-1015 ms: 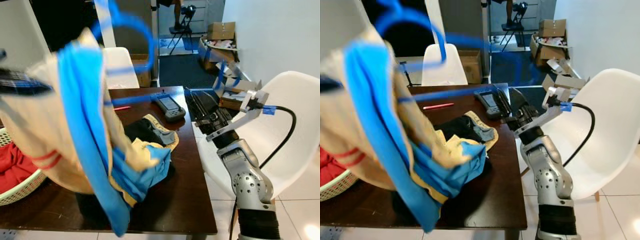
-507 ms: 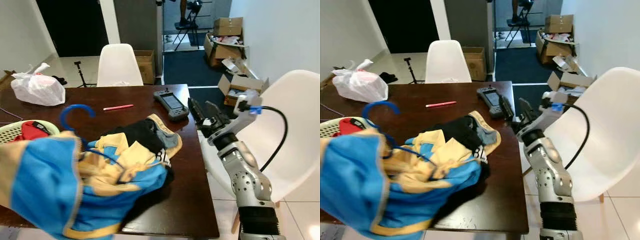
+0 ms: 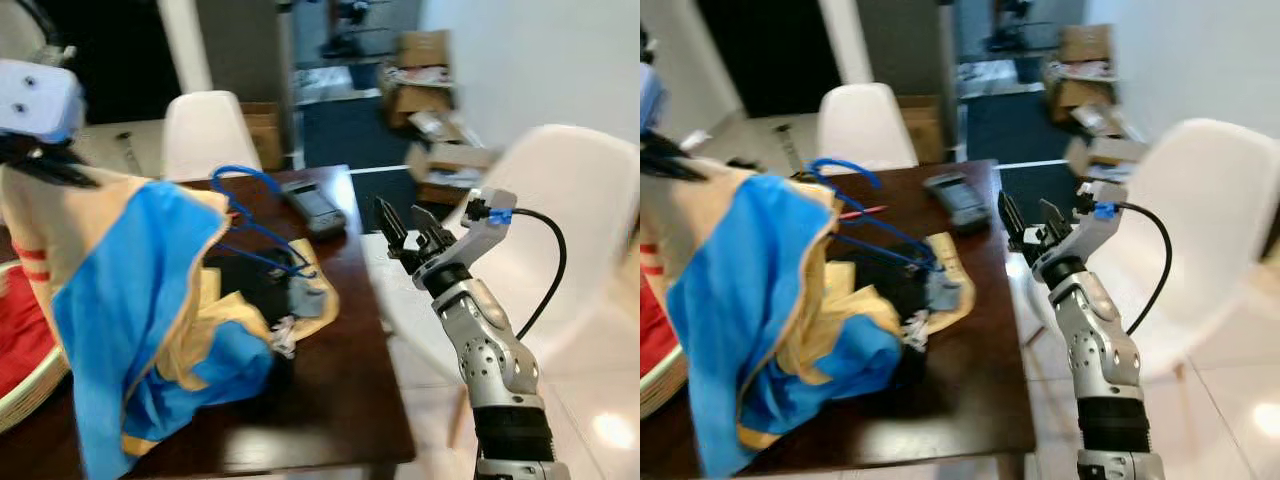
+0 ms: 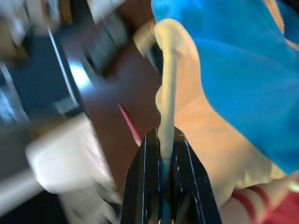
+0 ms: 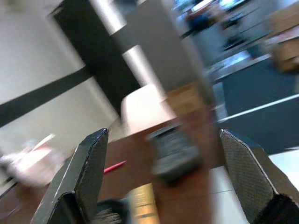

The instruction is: Hang hanger

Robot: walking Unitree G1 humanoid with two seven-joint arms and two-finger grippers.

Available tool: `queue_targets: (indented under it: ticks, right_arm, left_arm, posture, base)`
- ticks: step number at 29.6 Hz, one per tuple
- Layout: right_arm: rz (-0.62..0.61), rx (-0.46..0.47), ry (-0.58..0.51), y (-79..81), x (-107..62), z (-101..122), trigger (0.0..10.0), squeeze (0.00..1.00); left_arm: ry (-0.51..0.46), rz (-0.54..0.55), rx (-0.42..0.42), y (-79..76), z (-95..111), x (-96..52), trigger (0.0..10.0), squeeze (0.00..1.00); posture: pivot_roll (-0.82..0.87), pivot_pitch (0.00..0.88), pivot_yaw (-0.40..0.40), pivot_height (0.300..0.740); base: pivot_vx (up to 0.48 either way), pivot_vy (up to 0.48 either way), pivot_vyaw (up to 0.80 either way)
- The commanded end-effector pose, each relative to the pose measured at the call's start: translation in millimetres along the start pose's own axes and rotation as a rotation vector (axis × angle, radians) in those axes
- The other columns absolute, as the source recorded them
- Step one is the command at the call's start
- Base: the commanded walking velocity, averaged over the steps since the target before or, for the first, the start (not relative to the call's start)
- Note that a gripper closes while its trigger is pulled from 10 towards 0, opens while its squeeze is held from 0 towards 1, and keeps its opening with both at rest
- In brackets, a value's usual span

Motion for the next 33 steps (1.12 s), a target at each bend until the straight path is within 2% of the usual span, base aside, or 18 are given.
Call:
queue_targets:
  ticks: [1,3,8,12,13,15,18,19,21,22,24,26,28,29,33]
  right_arm:
    - [-0.003,0.006,-0.022,-0.2,-1.5,2.4,10.0,0.00]
    - [-0.011,0.054,-0.057,-3.7,-3.1,8.0,10.0,0.00]
    - [-0.016,0.087,-0.079,-6.0,-3.8,12.4,10.0,0.00]
    - [-0.052,0.141,-0.098,-15.6,-5.9,15.2,10.0,0.00]
    - [-0.065,0.149,-0.094,-18.6,-7.6,13.0,10.0,0.00]
    - [-0.065,0.149,-0.094,-18.6,-7.6,13.0,10.0,0.00]
    - [-0.084,0.150,-0.066,-23.2,-13.2,4.3,10.0,0.00]
    - [-0.084,0.150,-0.066,-23.2,-13.2,4.3,10.0,0.00]
    - [-0.091,0.150,-0.056,-25.5,-15.3,2.0,10.0,0.00]
    - [-0.091,0.150,-0.056,-25.5,-15.3,2.0,10.0,0.00]
    - [-0.099,0.158,-0.060,-27.8,-16.0,2.5,10.0,0.00]
    - [-0.101,0.163,-0.063,-28.5,-16.2,3.0,10.0,0.00]
    - [-0.091,0.199,-0.090,-27.1,-16.1,6.4,10.0,0.00]
    - [-0.091,0.199,-0.090,-27.1,-16.1,6.4,10.0,0.00]
    - [-0.017,0.299,-0.204,-18.7,-18.3,24.7,10.0,0.00]
  left_arm:
    - [-0.013,0.013,0.041,6.0,5.0,-2.6,10.0,0.00]
    - [-0.036,0.042,0.076,18.1,13.1,-4.4,10.0,0.00]
    - [-0.050,0.064,0.100,24.1,19.1,-7.0,10.0,0.00]
    - [-0.061,0.098,0.153,36.8,30.8,-10.4,10.0,0.00]
    - [-0.093,0.116,0.163,42.0,37.5,-10.7,10.0,0.00]
    - [-0.093,0.116,0.163,42.0,37.5,-10.7,10.0,0.00]
    - [-0.262,0.162,0.149,54.6,63.4,-11.9,10.0,0.00]
    - [-0.262,0.162,0.149,54.6,63.4,-11.9,10.0,0.00]
    - [-0.375,0.168,0.133,59.0,80.2,-14.5,10.0,0.00]
    - [-0.375,0.168,0.133,59.0,80.2,-14.5,10.0,0.00]
    - [-0.464,0.176,0.126,62.8,93.1,-18.0,10.0,0.00]
    - [-0.489,0.178,0.124,63.8,96.8,-19.1,10.0,0.00]
    - [-0.565,0.196,0.120,67.4,105.1,-22.4,10.0,0.00]
    - [-0.565,0.196,0.120,67.4,105.1,-22.4,10.0,0.00]
    - [-0.615,0.232,0.119,70.4,105.3,-23.2,10.0,0.00]
  posture:
    - [0.19,0.002,0.087,0.740]
    - [0.19,0.002,0.087,0.740]
    - [0.19,0.005,0.092,0.740]
    - [0.19,0.007,0.092,0.740]
    - [0.19,0.008,0.093,0.740]
    - [0.19,0.008,0.093,0.740]
    - [0.18,0.009,0.097,0.740]
    - [0.18,0.009,0.097,0.740]
    - [0.17,0.008,0.099,0.740]
    - [0.17,0.008,0.099,0.740]
    - [0.16,0.005,0.099,0.740]
    - [0.16,0.005,0.099,0.740]
    - [0.16,0.000,0.096,0.740]
    - [0.16,0.000,0.096,0.740]
    - [0.14,0.000,0.090,0.740]
  base:
    - [0.000,0.000,-0.79]
    - [0.000,0.000,0.00]
    - [0.000,0.000,-0.18]
    - [0.000,0.000,-0.79]
    - [0.000,0.000,-0.79]
    - [0.000,0.000,-0.79]
    - [0.000,0.000,-0.78]
    - [0.000,0.000,-0.78]
    - [0.000,0.000,-0.78]
    - [0.000,0.000,-0.78]
    - [0.000,0.000,-0.78]
    - [0.000,0.000,-0.77]
    - [0.000,0.000,-0.77]
    - [0.000,0.000,-0.77]
    - [0.000,0.000,-0.77]
Point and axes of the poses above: a point about 5 cm out from each wrist's last joint towards the gripper, its own x axis pointing out of the wrist towards the gripper, its own z axis along the axis of the wrist's last joint, y = z × x, the point moved 4 cm from there along x, pointing out of the wrist towards the gripper, and after that the axes turned 1 degree about x, right-handed, at the moved point
